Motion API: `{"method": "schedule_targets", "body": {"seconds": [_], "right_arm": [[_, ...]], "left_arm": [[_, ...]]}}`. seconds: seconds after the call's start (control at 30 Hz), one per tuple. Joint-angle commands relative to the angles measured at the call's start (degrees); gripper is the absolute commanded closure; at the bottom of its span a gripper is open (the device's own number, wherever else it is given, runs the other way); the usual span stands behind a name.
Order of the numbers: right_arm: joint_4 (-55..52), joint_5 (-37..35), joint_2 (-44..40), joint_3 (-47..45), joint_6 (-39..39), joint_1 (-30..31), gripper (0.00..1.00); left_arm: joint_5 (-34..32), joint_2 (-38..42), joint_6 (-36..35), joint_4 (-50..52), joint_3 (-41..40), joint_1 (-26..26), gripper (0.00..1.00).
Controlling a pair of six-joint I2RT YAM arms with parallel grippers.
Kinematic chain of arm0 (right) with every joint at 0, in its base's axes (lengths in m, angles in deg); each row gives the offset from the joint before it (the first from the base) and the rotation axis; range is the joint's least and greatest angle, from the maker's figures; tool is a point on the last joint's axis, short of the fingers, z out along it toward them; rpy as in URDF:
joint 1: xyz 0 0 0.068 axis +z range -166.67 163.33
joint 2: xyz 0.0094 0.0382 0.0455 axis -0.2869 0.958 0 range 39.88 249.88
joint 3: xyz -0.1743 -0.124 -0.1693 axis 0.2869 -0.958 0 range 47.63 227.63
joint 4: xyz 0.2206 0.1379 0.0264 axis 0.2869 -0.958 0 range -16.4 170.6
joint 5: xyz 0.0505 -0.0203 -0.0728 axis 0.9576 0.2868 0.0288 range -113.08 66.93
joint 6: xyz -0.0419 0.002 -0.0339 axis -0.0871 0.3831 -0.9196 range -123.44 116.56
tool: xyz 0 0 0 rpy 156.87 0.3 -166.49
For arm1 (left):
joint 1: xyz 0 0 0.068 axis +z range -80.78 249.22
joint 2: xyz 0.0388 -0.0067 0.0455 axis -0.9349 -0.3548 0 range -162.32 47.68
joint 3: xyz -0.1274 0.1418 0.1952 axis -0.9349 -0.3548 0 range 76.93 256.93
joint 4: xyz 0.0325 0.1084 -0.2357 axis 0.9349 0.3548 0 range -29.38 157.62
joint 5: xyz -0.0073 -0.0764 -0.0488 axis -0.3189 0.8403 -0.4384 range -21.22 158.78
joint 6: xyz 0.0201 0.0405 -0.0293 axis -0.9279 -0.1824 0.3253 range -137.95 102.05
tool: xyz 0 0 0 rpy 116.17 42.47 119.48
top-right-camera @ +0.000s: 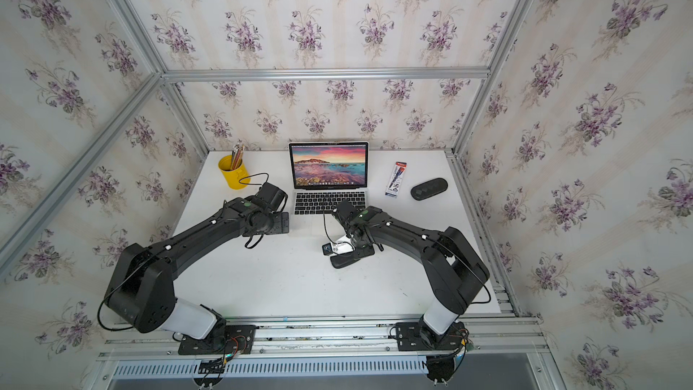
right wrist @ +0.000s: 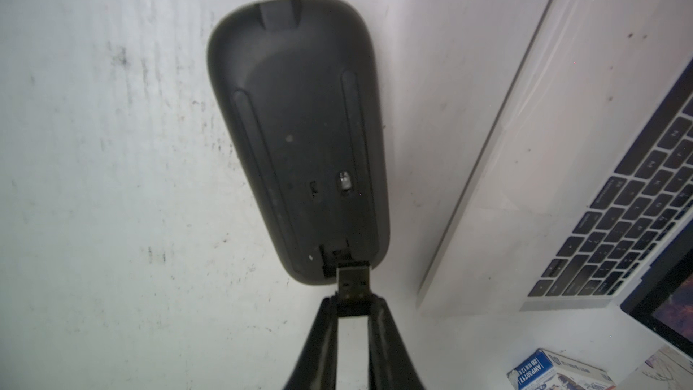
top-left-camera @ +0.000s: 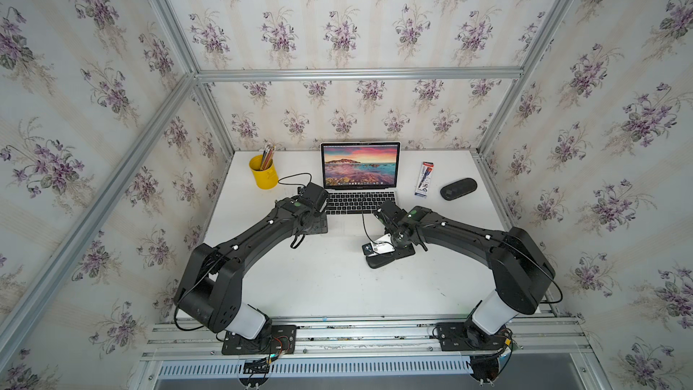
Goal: Remove the wireless mouse receiver from the laptop
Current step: Insert the USB plug into the mouse.
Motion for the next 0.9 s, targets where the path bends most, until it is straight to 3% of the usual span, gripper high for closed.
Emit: {"method": "schedule_targets", "body": {"seconds": [0.0, 0.87], "right_arm": [[-0.79, -1.04, 0.42, -0.25, 0.75, 0.03, 1.0], [-0.76, -0.46, 2.64, -0.05, 0.57, -0.24, 1.0]], "left_arm": [[-0.21, 0.28, 0.1, -0.31, -0.17, 0.03, 0.01], [-0.49, 0.15, -0.17, -0.49, -0.3, 0.0, 0.01]]}}
